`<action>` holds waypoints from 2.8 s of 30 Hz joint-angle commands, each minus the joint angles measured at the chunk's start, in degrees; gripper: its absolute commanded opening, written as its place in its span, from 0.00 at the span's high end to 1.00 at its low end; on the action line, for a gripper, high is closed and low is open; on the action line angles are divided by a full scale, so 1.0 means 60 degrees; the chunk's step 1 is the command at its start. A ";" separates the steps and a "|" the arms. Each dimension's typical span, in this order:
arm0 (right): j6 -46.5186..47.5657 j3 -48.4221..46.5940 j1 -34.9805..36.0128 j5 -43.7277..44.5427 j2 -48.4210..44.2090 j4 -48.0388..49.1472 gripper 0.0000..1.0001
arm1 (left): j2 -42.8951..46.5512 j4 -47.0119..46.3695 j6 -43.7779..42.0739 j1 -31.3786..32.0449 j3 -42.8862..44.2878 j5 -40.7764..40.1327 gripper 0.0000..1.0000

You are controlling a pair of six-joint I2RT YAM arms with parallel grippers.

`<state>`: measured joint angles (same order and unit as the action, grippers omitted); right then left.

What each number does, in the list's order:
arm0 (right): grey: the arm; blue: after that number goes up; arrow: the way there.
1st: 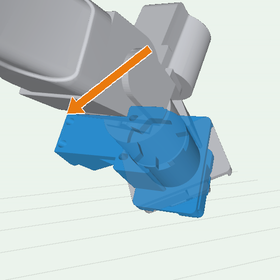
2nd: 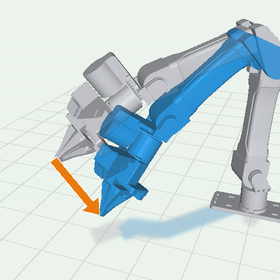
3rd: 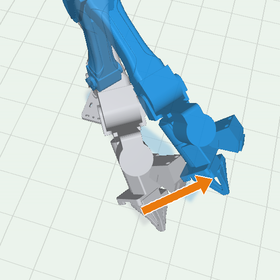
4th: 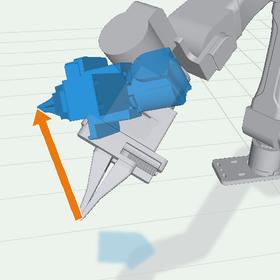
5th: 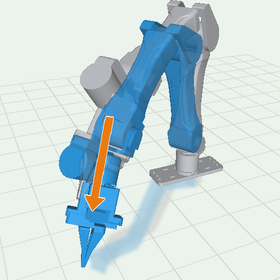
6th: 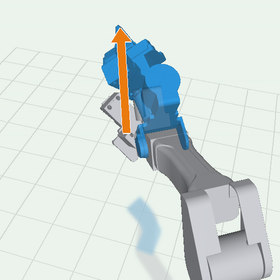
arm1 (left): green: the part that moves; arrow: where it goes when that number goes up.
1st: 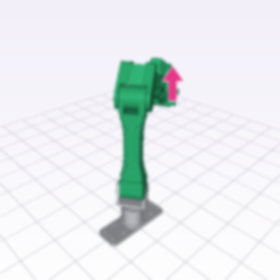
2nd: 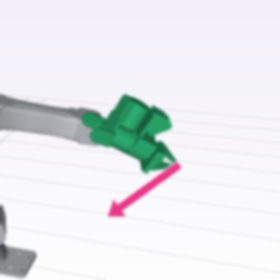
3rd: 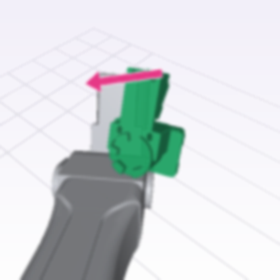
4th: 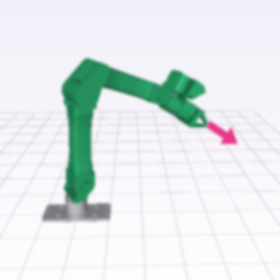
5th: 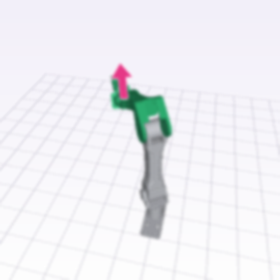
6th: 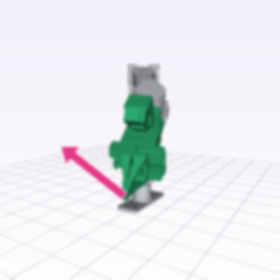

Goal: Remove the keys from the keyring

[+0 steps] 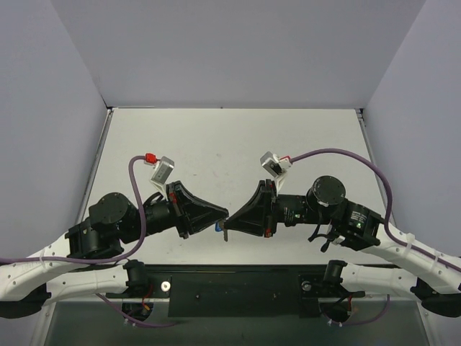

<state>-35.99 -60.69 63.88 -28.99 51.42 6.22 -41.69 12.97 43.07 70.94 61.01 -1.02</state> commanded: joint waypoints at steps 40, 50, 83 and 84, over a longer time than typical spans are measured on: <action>0.0666 -0.0726 0.0384 -0.0983 0.0527 -0.0714 1.00 | -0.0112 0.0885 -0.0190 0.0028 0.0964 0.0463 0.50; 0.0768 -0.0769 0.0370 -0.0866 0.0512 -0.0875 1.00 | 0.0488 0.0241 -0.0264 0.0028 0.0584 -0.0474 0.37; 0.0987 -0.0797 -0.1534 -0.3032 0.0160 -0.2836 1.00 | 0.1367 -0.1840 -0.0264 0.0028 -0.1658 -0.0519 0.51; 0.1191 -0.1147 -0.1607 -0.3223 0.0364 -0.3099 1.00 | 0.1397 -0.1753 -0.0264 0.0028 -0.1644 -0.0519 0.51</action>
<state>-30.74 -61.71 56.84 -38.04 51.13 -9.69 -34.50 2.87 42.61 70.85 49.43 -5.43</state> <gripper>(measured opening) 0.006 0.496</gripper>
